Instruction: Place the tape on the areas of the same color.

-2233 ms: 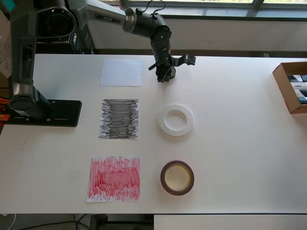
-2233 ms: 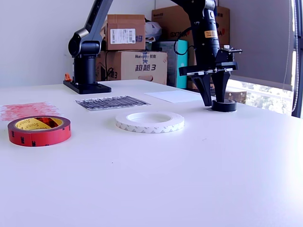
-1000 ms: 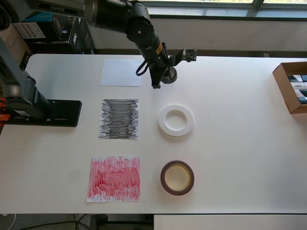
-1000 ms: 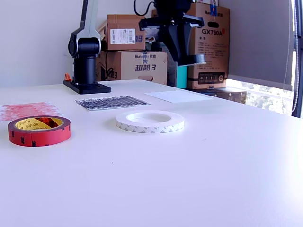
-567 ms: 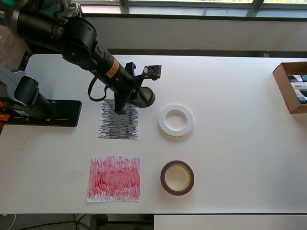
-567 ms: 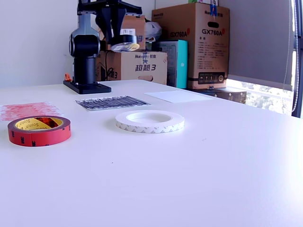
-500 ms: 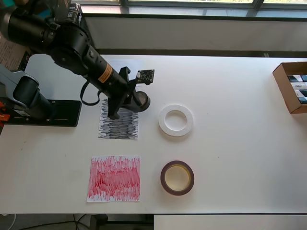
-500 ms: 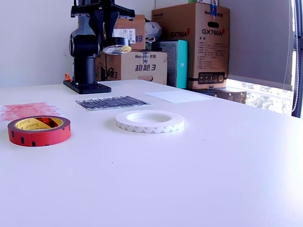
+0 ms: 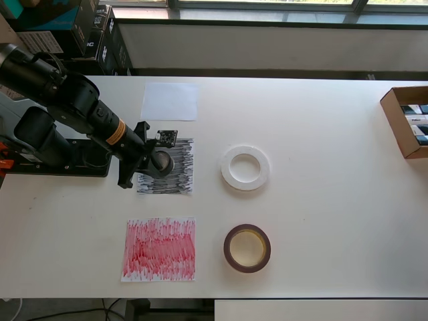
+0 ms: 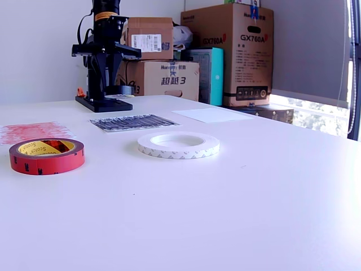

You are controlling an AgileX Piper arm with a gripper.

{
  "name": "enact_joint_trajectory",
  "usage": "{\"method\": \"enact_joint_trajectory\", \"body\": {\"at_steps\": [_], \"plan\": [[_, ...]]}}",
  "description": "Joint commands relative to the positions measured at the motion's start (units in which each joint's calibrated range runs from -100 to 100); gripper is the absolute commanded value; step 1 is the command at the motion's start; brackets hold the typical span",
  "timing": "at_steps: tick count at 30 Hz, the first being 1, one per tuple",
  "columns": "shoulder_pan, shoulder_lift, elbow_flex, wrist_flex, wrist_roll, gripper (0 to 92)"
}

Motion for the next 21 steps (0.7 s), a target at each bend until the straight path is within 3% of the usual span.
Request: {"method": "enact_joint_trajectory", "body": {"at_steps": [1, 13, 21], "plan": [[4.51, 0.53, 2.34, -1.19, 4.88, 0.1], [4.2, 0.9, 1.89, -2.3, 5.13, 0.1], [4.04, 9.6, -1.57, -5.44, 6.68, 0.1]]}}
